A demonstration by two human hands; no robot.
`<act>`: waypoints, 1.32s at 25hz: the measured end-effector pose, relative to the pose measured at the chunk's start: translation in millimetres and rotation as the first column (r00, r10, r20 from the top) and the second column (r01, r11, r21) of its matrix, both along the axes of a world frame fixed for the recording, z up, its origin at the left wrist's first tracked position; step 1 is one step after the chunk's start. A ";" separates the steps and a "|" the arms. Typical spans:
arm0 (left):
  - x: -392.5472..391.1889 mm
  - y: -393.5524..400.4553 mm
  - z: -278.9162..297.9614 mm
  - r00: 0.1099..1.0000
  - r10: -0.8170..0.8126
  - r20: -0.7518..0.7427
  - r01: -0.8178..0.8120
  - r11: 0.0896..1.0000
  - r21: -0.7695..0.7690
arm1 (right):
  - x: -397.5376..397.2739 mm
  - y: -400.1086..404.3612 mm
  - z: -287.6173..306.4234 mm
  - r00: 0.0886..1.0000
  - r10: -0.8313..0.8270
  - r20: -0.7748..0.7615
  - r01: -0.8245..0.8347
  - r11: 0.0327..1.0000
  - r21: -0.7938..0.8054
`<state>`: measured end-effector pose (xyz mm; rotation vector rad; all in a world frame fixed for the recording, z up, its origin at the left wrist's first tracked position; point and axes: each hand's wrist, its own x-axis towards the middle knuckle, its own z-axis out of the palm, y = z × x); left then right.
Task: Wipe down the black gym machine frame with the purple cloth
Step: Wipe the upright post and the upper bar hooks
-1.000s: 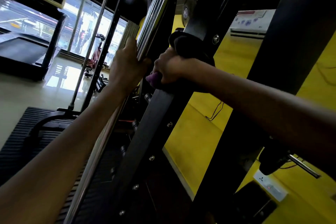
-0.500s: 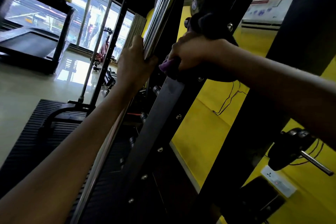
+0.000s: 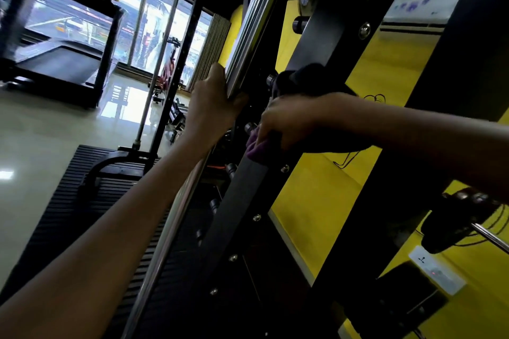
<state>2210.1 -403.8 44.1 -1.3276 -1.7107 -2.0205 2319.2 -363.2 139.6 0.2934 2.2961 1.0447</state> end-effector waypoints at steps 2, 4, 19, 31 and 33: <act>0.2 0.7 -9.0 0.999 -0.043 0.022 0.042 0.998 0.053 | -0.2 -3.4 22.6 0.992 -0.052 -0.118 0.054 0.998 0.018; -1.5 3.4 -19.6 0.990 -0.094 0.103 0.084 0.991 0.102 | -6.5 0.4 23.0 0.979 -0.044 -0.198 0.060 0.995 0.077; -1.9 0.7 -40.2 0.975 -0.131 0.177 0.126 0.991 0.043 | -12.4 10.8 -41.5 0.996 -0.093 0.017 0.094 0.992 -0.080; -3.1 0.7 -91.0 0.960 -0.096 0.265 0.120 0.990 -0.078 | -25.4 -3.8 -126.8 0.999 0.008 0.051 -0.013 0.995 0.099; -3.6 0.3 -90.6 0.951 -0.128 0.283 0.157 0.984 -0.083 | -17.6 -5.9 -117.7 0.996 -0.004 0.087 0.004 1.000 0.001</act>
